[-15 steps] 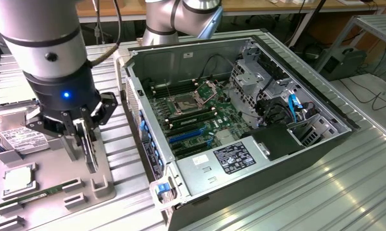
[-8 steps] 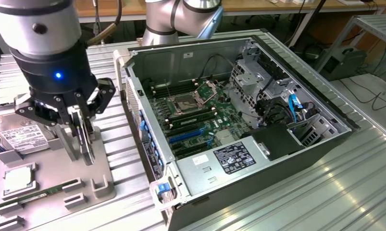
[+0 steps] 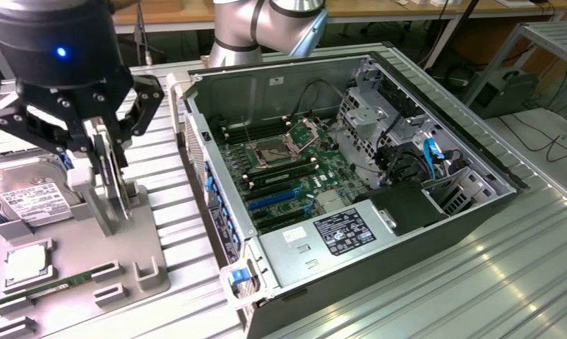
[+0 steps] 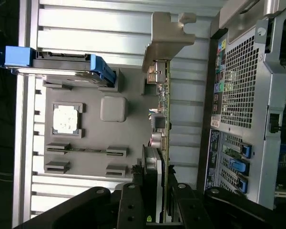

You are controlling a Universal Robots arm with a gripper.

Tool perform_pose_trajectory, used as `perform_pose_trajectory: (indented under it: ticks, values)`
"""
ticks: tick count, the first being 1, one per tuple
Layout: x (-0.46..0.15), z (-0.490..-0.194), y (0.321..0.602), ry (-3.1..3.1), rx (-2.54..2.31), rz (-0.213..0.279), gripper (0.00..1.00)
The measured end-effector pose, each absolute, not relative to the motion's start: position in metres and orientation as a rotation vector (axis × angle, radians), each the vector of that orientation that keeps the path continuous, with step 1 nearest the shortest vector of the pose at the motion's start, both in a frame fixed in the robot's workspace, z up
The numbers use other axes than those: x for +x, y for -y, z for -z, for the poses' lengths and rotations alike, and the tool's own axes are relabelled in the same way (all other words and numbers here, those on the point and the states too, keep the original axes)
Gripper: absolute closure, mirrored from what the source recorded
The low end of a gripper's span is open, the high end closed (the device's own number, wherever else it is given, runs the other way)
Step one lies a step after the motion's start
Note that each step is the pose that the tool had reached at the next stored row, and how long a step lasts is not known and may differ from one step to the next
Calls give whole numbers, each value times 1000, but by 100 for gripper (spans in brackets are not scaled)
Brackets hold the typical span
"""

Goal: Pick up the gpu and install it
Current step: 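Pick up the gpu and move the gpu toward the slot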

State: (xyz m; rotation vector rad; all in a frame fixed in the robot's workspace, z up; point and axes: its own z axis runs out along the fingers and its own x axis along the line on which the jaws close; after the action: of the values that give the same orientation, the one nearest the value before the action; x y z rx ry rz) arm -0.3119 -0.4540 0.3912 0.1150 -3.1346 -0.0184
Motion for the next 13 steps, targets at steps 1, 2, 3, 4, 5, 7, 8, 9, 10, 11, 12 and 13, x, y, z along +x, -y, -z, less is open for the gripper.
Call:
perform_pose_trajectory:
  ticks: [1,2,3,4,5,7,8,9,10,11,12,13]
  values:
    - [-312,-395,454,3135,115,18,72]
    - [-312,-401,454,3135,115,18,72]
    - [-312,-406,454,3136,115,18,72]
    - [-312,-415,454,3137,115,18,72]
    - [-312,-419,454,3137,115,18,72]
    - [-312,-431,454,3138,115,18,72]
    - [-312,-435,454,3138,115,18,72]
    - [-312,-440,454,3138,115,18,72]
    - [-312,-445,454,3139,115,18,72]
    - [-312,-449,454,3139,115,18,72]
    - [-312,-453,454,3139,115,18,72]
    - [-312,-456,454,3139,115,18,72]
